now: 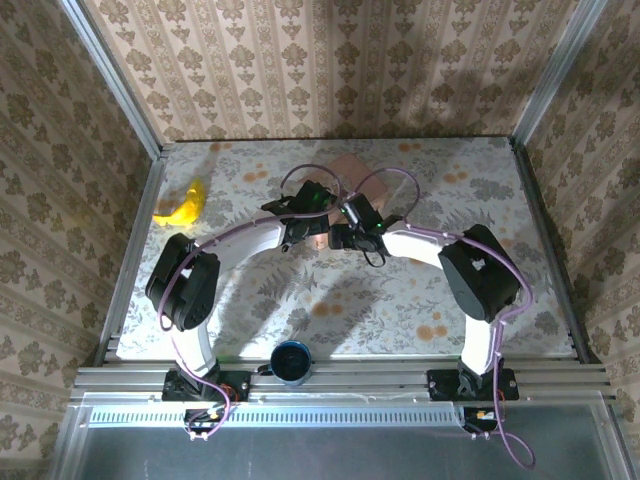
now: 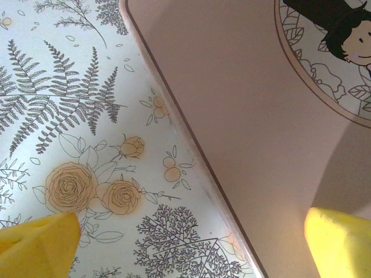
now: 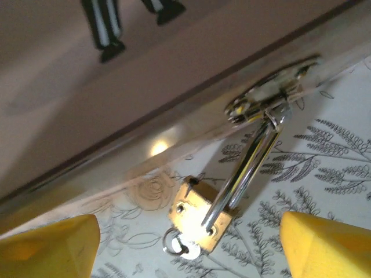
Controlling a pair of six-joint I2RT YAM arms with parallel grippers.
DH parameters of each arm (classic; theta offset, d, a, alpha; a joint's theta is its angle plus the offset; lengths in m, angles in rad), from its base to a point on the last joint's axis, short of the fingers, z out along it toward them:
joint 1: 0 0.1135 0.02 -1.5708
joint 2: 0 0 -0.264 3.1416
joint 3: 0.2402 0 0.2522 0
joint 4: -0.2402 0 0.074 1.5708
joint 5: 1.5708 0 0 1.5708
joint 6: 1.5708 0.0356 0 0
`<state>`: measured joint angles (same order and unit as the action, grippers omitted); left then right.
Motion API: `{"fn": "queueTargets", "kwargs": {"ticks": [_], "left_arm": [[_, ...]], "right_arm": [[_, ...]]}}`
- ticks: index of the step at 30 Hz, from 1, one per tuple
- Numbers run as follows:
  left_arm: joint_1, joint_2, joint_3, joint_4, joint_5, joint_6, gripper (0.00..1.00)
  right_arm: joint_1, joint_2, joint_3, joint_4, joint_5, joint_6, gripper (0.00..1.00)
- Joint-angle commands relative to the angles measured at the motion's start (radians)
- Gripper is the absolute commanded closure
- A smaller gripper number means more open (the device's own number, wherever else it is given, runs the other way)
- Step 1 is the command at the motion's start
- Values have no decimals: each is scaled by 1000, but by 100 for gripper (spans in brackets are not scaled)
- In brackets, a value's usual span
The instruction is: Unlock the padlock with the key
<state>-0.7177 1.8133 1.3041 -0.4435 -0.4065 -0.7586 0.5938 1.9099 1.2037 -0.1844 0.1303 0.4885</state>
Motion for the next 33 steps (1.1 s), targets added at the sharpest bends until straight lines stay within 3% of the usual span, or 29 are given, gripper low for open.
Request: {"fn": "queueTargets", "kwargs": {"ticks": [1,4,11,18,27,33], "left_arm": [[15,34,-41,-89,-3,15,0],[20,28,-47,-90,-5,15,0],[28,17,-59,-84,-2,10,0],[37,9,-72,-79,2,8,0],[37,1,-73,-74,12,11,0],[37,0,-72,-69,18,13,0]], "right_arm": [[6,79,62,-143,109,-62,18],[4,115,73,-179,128,-76,21],[-48,60,-5,-198,123,-90,39],[-101,-18,-39,-245,82,-144,37],[-154,-182,-95,-175,-210,-191,32],[-254,-210,-111,-101,-359,-200,38]]}}
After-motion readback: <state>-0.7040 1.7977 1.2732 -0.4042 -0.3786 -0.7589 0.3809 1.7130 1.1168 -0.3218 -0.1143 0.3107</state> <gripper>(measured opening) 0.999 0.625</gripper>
